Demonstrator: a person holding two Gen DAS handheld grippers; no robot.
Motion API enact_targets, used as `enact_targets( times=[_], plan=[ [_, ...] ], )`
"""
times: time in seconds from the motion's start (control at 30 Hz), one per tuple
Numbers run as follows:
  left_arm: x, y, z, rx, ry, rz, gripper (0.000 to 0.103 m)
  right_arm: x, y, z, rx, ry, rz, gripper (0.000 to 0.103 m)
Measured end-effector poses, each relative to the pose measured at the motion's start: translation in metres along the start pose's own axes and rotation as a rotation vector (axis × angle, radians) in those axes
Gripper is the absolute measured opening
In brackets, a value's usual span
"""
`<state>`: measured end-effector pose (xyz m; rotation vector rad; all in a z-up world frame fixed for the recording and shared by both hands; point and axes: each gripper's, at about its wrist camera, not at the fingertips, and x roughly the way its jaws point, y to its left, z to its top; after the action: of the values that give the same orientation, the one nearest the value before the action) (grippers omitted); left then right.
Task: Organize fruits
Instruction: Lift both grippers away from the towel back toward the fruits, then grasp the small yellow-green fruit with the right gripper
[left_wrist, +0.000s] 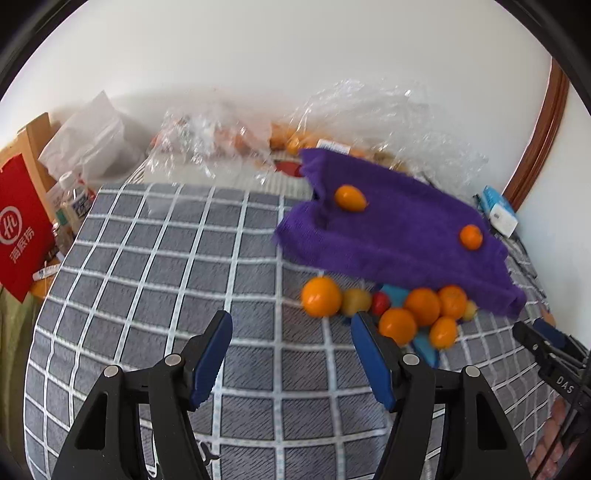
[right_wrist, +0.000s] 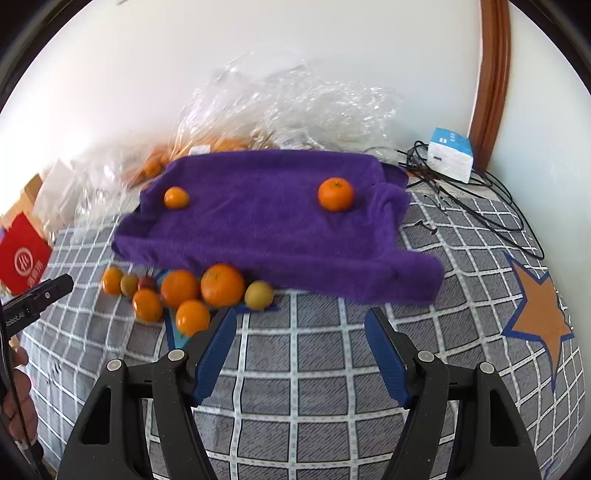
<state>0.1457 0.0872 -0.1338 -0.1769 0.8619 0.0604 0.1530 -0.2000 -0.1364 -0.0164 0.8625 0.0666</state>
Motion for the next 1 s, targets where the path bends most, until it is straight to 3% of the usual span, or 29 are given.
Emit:
enact_targets(
  times=[0.17, 0.33, 0.57, 0.67, 1.0],
  plan=[
    [0.008, 0.007, -0.021, 0.012, 0.016, 0.044, 0.065, 0.005, 0.007, -0.017, -0.036, -0.01, -0.018, 0.065],
    [0.017, 0.016, -0.027, -0.009, 0.027, 0.061, 0.065, 0.009, 0.006, -0.024, -0.054, -0.017, -0.048, 0.049],
    [0.031, 0.017, -0.034, -0.007, 0.005, 0.057, 0.065, 0.025, 0.008, -0.019, -0.062, -0.038, -0.008, 0.048],
    [0.028, 0.018, -0.034, -0.009, -0.017, 0.034, 0.065, 0.039, 0.012, -0.012, -0.069, -0.014, 0.012, 0.039],
    [0.027, 0.022, -0.035, -0.039, -0.026, 0.007, 0.065, 0.074, 0.024, 0.004, -0.102, 0.03, 0.089, 0.036]
  ],
)
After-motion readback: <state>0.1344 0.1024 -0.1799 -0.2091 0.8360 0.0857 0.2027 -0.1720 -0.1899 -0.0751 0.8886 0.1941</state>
